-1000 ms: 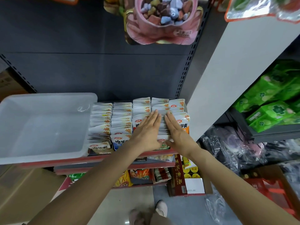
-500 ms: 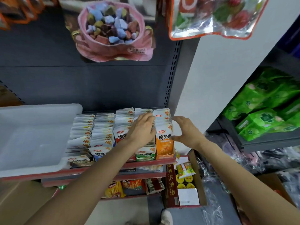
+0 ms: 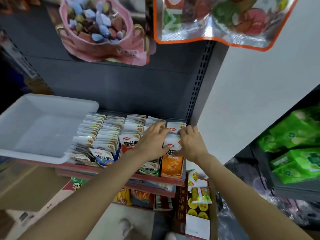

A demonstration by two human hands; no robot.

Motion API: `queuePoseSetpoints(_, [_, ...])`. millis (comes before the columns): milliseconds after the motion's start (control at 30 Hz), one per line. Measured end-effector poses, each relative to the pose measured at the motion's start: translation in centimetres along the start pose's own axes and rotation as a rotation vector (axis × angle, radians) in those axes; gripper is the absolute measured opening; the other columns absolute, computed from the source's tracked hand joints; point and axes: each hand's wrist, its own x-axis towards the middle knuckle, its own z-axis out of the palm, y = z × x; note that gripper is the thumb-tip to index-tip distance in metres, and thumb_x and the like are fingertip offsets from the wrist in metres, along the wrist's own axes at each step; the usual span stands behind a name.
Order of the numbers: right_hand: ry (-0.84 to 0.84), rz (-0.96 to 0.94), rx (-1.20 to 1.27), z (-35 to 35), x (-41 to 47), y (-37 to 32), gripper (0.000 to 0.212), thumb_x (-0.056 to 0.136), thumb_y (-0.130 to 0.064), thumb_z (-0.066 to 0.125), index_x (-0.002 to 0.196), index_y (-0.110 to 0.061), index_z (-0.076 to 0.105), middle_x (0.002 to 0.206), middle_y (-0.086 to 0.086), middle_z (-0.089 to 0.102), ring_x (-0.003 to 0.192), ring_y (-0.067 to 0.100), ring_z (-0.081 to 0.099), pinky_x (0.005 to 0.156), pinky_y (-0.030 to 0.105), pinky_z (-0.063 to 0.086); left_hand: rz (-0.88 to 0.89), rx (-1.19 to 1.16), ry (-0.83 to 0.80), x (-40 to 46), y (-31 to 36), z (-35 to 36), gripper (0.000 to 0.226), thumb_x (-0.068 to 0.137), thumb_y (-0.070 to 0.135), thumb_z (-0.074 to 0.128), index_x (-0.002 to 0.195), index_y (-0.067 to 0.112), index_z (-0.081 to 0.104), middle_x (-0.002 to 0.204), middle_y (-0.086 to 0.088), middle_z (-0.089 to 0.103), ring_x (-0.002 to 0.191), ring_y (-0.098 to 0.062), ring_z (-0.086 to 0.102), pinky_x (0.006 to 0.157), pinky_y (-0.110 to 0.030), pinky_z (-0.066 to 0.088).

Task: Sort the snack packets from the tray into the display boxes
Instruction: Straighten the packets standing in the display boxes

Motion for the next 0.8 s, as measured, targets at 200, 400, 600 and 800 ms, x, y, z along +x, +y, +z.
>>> queuePoseSetpoints(200, [0.001, -0.017, 0.121, 0.4, -0.5, 0.6, 0.075, 0.066, -0.057, 0.074, 0.122, -0.016, 0.044, 0.119, 0.002, 0.05, 0.106, 0.022, 0.038, 0.088, 0.028, 0.034, 0.116, 0.192, -0.095, 0.6, 0.1, 0.7, 0.093, 0.081, 0.046, 0.062, 0.15, 0.011, 0.01, 0.158, -0.004, 0.003, 0.145, -0.02, -0.006, 0.117, -0.033, -0.004])
queuePoseSetpoints(400, [0.012, -0.128, 0.228, 0.1, -1.3, 1.1, 0.066, 0.07, -0.046, 0.076, 0.122, -0.017, 0.048, 0.113, -0.001, 0.054, 0.101, 0.018, 0.04, 0.085, 0.025, 0.034, 0.165, 0.275, -0.101, 1.7, 0.6, 0.7, 0.065, 0.083, 0.034, 0.063, 0.139, 0.01, 0.04, 0.144, -0.007, 0.041, 0.144, -0.018, 0.011, 0.116, -0.028, -0.003])
queuePoseSetpoints(600, [-0.004, -0.019, 0.642, -1.5, -1.1, 3.0, 0.024, 0.096, -0.019, 0.051, 0.115, -0.013, 0.063, 0.095, 0.0, 0.067, 0.087, 0.014, 0.056, 0.067, 0.011, 0.038, 0.185, 0.213, -0.093, 0.9, 0.4, 0.6, 0.06, 0.083, 0.037, 0.065, 0.136, 0.017, 0.045, 0.131, -0.001, 0.048, 0.125, -0.016, 0.034, 0.105, -0.029, 0.031])
queuePoseSetpoints(800, [-0.151, -0.146, 0.472, -2.3, 1.0, 2.8, 0.02, 0.089, -0.023, 0.063, 0.104, -0.016, 0.073, 0.097, 0.003, 0.072, 0.086, 0.018, 0.063, 0.078, 0.03, 0.049, 0.184, 0.228, -0.167, 0.1, 0.2, 0.8, 0.069, 0.091, 0.037, 0.055, 0.148, 0.017, 0.023, 0.153, -0.004, 0.027, 0.144, -0.016, 0.01, 0.116, -0.027, -0.004])
